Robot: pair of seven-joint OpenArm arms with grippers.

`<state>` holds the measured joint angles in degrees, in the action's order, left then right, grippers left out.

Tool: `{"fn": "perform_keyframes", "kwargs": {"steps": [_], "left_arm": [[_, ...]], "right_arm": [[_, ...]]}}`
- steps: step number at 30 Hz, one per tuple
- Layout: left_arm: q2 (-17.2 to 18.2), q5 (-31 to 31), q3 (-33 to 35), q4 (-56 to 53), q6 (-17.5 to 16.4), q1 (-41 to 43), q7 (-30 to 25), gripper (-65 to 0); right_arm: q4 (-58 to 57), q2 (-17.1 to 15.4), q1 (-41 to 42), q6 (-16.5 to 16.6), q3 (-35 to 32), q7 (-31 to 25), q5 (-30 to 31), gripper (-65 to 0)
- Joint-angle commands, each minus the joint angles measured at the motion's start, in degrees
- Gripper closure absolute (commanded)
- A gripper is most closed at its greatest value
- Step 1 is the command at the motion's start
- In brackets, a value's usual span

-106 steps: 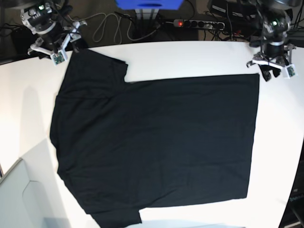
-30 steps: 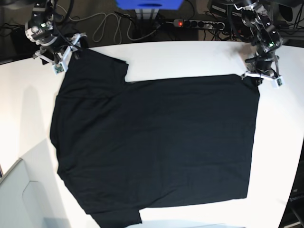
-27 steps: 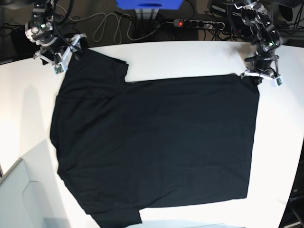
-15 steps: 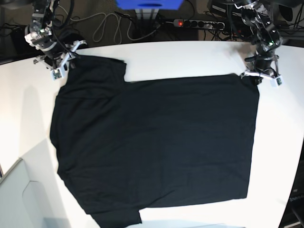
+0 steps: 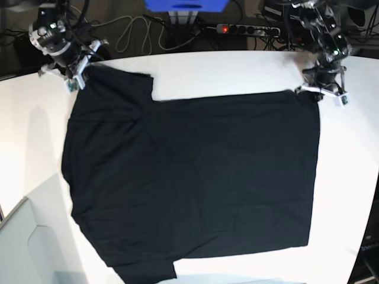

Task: Fold the T-shirt properly
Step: 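Close both grippers on the shoulder corners of the black shirt, then lift the shoulders and pull both grippers across the shirt toward the hem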

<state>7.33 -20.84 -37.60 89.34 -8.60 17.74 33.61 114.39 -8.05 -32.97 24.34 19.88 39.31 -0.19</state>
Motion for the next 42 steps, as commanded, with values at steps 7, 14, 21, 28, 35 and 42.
{"fn": "perform_keyframes", "kwargs": {"steps": [7,14,21,28,35,42], "left_arm": [[0.36,-0.3,-0.24,7.58,0.03,3.58,-0.59,0.0],[0.54,-0.3,-0.24,13.47,0.03,6.83,-0.59,0.0],[0.45,-0.3,-0.33,14.88,0.03,8.42,-0.59,0.0],[0.36,-0.39,-1.56,15.14,0.03,11.23,-0.59,0.0],[0.27,-0.39,-3.85,17.96,0.03,14.48,-0.59,0.0],[-0.26,-0.48,-3.49,18.57,0.03,14.04,-0.59,0.0]], "right_arm": [[6.18,-0.43,-4.08,1.02,0.91,-1.2,0.23,-0.2],[6.18,-0.43,-6.46,1.02,3.37,-1.02,0.14,-0.2],[6.18,-0.43,-7.95,1.02,8.21,-1.02,0.14,-0.2],[6.18,-0.43,-11.47,1.02,8.12,-1.2,0.14,-0.2],[6.18,-0.34,-12.44,1.02,6.89,-1.2,0.23,-0.2],[6.45,-0.34,-11.56,1.02,6.63,-1.29,0.41,-0.2]]}}
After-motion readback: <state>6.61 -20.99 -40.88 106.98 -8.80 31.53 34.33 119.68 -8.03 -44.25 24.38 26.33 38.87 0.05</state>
